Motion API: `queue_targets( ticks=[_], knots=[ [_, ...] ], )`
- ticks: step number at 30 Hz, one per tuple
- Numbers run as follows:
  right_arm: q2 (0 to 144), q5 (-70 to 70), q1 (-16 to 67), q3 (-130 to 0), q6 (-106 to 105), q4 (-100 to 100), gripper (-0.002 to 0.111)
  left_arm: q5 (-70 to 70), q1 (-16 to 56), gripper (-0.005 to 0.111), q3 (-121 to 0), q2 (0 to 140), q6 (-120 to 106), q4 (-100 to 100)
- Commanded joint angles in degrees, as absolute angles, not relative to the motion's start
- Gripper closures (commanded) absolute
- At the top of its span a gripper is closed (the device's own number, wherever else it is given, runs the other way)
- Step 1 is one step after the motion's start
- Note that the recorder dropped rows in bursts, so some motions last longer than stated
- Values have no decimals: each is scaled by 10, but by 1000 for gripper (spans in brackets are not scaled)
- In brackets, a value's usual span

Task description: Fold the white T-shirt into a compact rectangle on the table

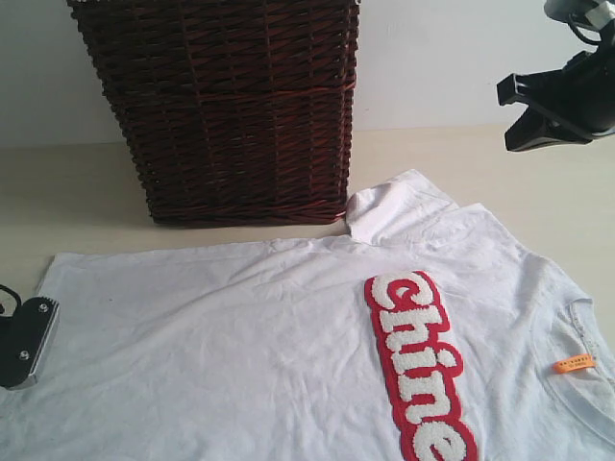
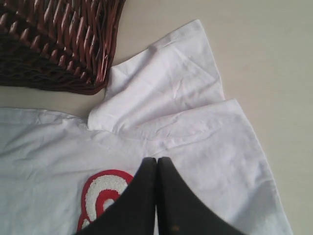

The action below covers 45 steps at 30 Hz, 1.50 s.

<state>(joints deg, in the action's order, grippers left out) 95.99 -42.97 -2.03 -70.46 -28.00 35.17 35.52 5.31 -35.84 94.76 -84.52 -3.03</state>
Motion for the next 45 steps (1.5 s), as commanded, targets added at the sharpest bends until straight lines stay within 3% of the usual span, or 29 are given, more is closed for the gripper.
queue_targets(
  ticks=[1, 27, 36, 39, 43, 45],
  knots=[
    [960, -432, -20, -701, -288, 358, 108, 334, 51, 2, -344, 954, -844, -46],
    [935, -490, -20, -701, -404, 354, 108, 336, 51, 2, -342, 962, -853, -19],
    [865, -632, 62, -681, -479, 7, 105, 314, 51, 2, -342, 962, -832, -44],
    [864, -654, 87, -635, -544, -31, 88, 309, 51, 2, -342, 962, -814, -45],
    [864, -576, 89, -555, -568, -37, 38, 309, 51, 2, -342, 962, -806, -48],
    [864, -478, 89, -520, -566, -68, 23, 309, 51, 2, -342, 962, -806, -48]
  ],
)
